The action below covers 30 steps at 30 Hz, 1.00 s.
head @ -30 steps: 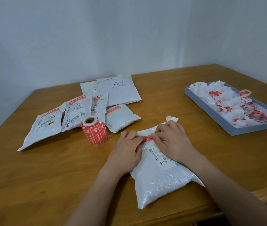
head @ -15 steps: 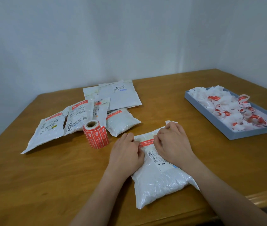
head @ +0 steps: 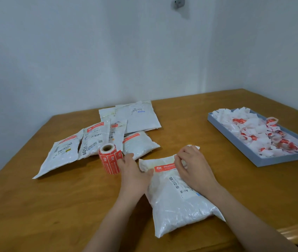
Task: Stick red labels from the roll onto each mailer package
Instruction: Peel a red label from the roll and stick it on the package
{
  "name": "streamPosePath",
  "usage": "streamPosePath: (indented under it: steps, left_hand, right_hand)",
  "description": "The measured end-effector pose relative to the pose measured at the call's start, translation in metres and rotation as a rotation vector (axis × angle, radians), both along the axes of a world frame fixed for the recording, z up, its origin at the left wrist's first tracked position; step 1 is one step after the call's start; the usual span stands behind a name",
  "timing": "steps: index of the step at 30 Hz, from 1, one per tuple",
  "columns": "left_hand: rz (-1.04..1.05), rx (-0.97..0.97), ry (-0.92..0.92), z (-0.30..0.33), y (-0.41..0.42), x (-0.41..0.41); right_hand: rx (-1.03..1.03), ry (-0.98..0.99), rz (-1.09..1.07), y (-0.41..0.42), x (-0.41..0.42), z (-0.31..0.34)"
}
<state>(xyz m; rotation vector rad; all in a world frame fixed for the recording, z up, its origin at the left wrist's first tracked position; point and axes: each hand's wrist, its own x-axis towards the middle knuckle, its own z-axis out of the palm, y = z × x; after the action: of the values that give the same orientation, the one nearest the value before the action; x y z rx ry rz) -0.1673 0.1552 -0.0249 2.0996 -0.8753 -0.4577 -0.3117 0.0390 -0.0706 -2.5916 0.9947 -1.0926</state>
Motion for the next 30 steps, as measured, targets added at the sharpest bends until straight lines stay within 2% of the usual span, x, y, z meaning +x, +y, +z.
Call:
streamPosePath:
  steps: [4,5,11,16,19,24,26,30]
  left_hand:
    - [0.018,-0.107,0.315,0.008,-0.001,0.005]
    - [0.013,-0.143,0.341,0.008,-0.001,0.005]
    - [0.025,-0.476,0.367,0.022,-0.007,0.001]
    - [0.115,-0.654,0.393,0.040,-0.022,0.006]
    - [0.182,-0.681,0.442,0.042,-0.031,0.010]
    - [0.266,-0.670,0.510,0.038,-0.045,0.016]
    - [0.251,-0.650,0.540,0.037,-0.050,0.015]
    - [0.097,-0.514,0.578,0.036,-0.057,0.007]
  right_hand:
    - [0.010,-0.020,0.032,-0.003,-0.001,0.008]
    - [0.030,-0.026,0.038,-0.005,-0.002,0.009]
    - [0.277,-0.066,0.034,-0.006,-0.017,0.035]
    - [0.713,-0.193,0.063,-0.006,-0.027,0.055]
    - [0.919,-0.225,0.155,-0.003,-0.035,0.062]
    - [1.130,-0.255,0.334,-0.007,-0.042,0.059]
    - [1.131,-0.324,0.335,-0.010,-0.039,0.056]
    - [0.991,-0.452,0.112,-0.026,-0.032,0.058]
